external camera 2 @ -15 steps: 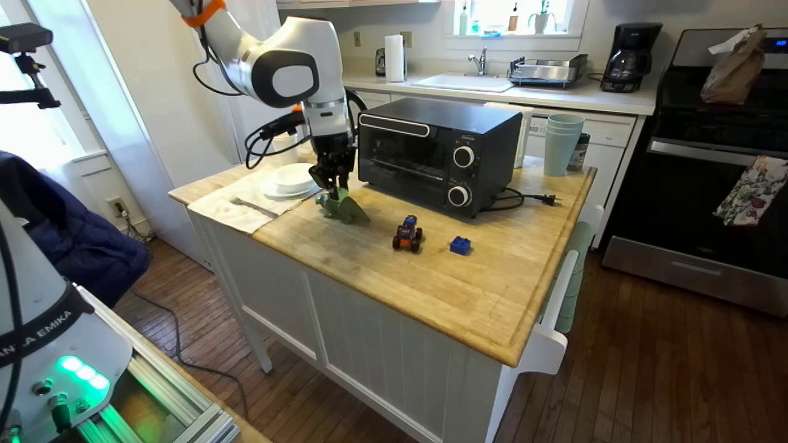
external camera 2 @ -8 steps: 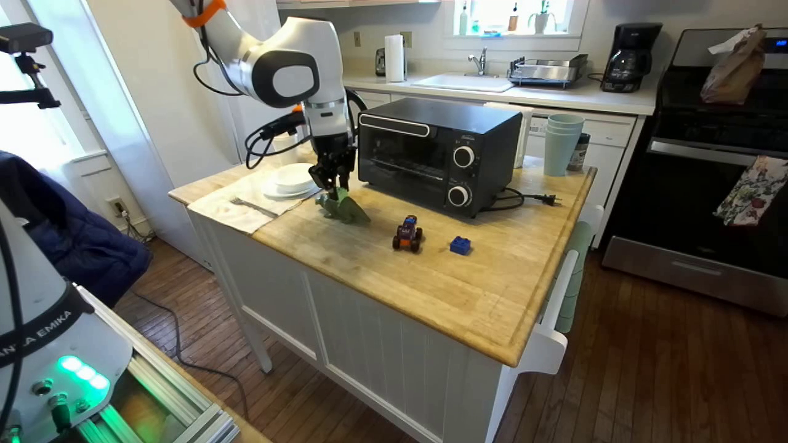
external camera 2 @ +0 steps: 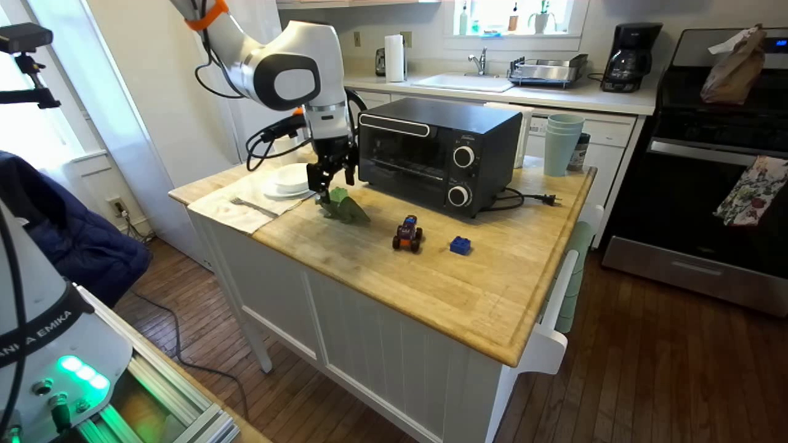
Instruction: Lift the green building block and put it on the dinosaur toy
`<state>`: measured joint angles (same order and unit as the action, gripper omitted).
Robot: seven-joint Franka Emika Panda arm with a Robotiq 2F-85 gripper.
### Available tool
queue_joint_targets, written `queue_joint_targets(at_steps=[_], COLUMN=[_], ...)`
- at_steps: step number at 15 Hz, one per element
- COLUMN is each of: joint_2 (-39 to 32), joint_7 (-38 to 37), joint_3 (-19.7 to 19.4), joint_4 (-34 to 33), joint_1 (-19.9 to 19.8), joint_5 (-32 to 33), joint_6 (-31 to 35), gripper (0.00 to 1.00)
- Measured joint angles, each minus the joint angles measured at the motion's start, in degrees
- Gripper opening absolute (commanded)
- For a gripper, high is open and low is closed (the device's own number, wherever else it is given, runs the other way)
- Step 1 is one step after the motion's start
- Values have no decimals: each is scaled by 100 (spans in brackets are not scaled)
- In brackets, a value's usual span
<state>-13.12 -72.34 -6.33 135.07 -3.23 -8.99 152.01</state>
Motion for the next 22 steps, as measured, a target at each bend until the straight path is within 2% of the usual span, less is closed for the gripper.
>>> queue_joint_targets(at_steps=[13,22], joint_2=[57,304], joint_7=[163,1255], joint_3=[-35,-33], joint_4=[-67,-63], joint_1=[-2,-39], joint_5=[0,-68], joint_6=[0,-1], gripper=[100,100])
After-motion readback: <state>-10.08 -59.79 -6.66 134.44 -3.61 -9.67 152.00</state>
